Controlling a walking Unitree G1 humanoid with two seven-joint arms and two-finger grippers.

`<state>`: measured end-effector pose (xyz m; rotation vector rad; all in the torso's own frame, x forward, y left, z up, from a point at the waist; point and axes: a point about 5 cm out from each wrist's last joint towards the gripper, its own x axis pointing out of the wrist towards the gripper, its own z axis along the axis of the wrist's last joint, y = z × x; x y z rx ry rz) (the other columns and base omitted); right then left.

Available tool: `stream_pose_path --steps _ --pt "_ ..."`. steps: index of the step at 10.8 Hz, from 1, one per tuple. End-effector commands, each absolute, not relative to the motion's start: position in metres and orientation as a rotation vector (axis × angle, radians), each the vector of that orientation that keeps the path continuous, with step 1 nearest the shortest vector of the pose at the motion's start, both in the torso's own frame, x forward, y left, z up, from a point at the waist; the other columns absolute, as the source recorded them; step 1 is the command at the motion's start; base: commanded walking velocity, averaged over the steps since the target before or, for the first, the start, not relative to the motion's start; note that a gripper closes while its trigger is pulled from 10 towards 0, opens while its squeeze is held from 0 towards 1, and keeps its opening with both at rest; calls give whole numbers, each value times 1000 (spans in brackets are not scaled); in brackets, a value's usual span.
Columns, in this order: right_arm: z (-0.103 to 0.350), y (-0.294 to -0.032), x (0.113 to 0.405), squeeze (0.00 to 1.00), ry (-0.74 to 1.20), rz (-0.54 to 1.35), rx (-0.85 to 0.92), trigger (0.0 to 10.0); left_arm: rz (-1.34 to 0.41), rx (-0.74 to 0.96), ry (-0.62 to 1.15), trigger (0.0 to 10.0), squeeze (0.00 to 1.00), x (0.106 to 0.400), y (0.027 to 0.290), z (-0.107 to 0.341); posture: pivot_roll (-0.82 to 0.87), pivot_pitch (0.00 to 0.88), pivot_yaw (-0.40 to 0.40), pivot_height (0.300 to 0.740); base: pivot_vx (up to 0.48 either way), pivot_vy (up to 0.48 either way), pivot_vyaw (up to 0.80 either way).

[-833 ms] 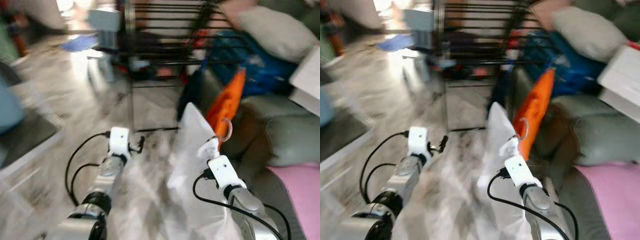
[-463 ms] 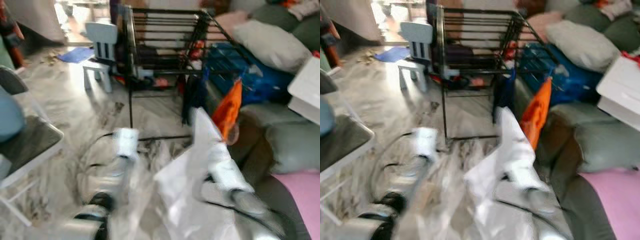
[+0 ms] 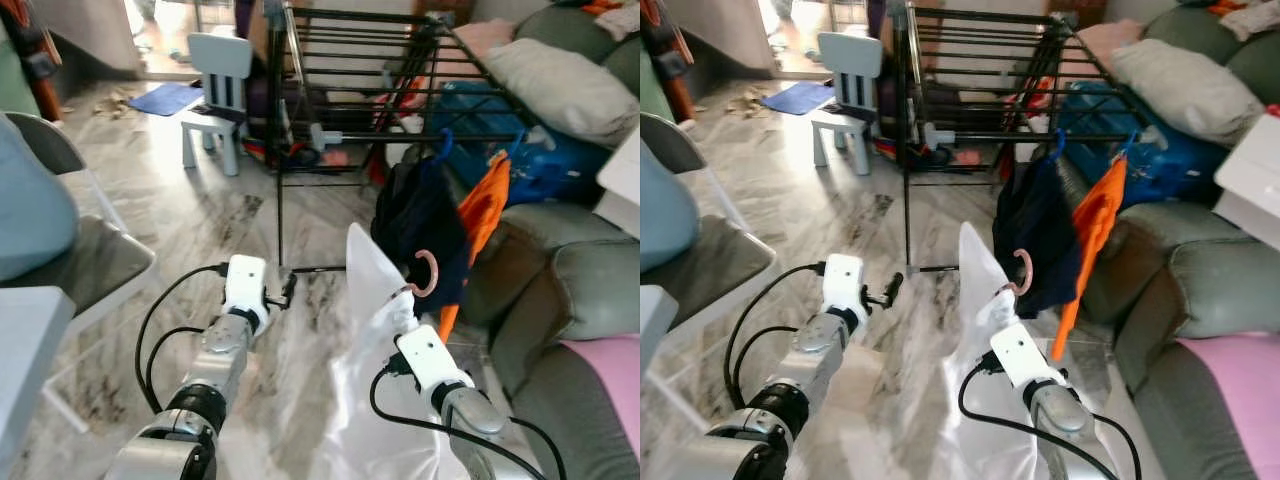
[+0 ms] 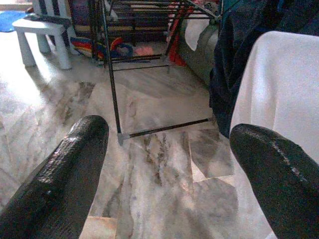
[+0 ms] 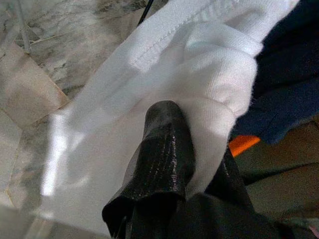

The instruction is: Hang hanger

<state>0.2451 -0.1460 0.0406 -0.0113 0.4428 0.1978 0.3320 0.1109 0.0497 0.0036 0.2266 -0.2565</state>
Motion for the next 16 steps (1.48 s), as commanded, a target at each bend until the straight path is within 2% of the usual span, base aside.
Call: stream_pose_path --steps 1,6,16 --pt "51 -154 250 0 395 174 -30 10000 -297 -2 210 10000 0 331 100 52 9 0 -56 740 0 0 0" --pt "54 -153 252 0 367 168 -20 10000 -275 27 218 10000 0 331 104 50 4 0 -56 740 353 0 0" --pt "53 -157 250 0 383 184 -13 10000 -271 5 250 10000 0 329 97 46 -2 0 -56 740 461 0 0"
